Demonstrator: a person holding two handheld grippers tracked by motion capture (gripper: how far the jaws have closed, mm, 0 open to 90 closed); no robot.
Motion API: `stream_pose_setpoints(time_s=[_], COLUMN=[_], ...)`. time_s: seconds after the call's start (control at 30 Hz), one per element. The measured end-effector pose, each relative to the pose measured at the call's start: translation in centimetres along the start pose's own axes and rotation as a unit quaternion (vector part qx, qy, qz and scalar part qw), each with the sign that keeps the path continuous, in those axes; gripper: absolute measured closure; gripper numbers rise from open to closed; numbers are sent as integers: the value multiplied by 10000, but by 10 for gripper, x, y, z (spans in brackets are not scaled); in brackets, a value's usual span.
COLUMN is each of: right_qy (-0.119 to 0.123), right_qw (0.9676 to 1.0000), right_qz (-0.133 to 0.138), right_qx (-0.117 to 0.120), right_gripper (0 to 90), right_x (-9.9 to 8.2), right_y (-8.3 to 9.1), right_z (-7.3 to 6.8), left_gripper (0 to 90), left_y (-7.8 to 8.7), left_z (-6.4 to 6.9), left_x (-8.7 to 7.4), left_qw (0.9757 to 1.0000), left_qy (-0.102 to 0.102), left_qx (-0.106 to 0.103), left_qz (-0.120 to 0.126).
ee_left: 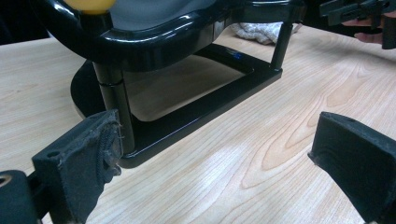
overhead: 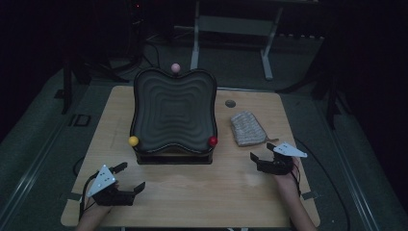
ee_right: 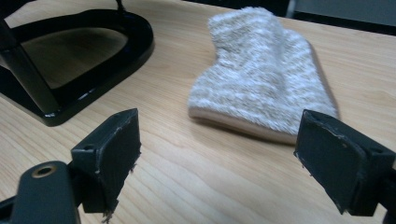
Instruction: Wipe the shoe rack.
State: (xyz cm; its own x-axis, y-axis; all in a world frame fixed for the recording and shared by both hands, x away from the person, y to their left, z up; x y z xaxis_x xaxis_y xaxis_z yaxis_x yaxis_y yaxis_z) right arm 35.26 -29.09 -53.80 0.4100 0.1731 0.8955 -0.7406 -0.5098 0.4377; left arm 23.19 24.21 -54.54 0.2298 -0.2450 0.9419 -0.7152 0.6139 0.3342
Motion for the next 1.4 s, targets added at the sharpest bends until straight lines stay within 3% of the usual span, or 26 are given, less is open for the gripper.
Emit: stream_pose_setpoints(time_s=[0.4, 0.8, 0.87, 1.17, 1.4], right_qy=[-336, -539, -656, -692, -717], right_qw=[9983, 9961, 9953, 9925, 9920], right_qz=[217, 31, 78, 167, 289], right_qx=[-424, -693, -713, -992, -997], right_gripper=[141, 139, 139, 140, 140], right_x=[-15, -31, -31, -42, -46], right_y=[34, 49, 53, 65, 68], right_z=[12, 22, 22, 21, 15], left_gripper=[24, 24, 24, 24, 24], left_y=[13, 21, 21, 29, 37], left_z=[-8, -10, -10, -10, -12], left_x=[-4, -10, -11, -14, -18], left_qw=[9994, 9986, 9984, 9978, 9969], left_qy=[165, 215, 190, 222, 287], left_qx=[313, 469, 490, 585, 710], left_qz=[-38, -152, -192, -205, -154])
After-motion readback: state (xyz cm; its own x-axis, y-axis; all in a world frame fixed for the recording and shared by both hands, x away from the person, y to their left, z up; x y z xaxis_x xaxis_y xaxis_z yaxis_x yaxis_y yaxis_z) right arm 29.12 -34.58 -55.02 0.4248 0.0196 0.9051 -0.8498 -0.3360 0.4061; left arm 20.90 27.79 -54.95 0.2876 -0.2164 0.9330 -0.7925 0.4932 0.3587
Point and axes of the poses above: each handheld gripper's, and its own axes: y roughly backward along the jaws, x roughly out of its top, z roughly to its right, the point moved 1 cm from there along -y, roughly forward along the jaws, and after that the axes turned 4 degrees about -y, right-handed, at the moved point
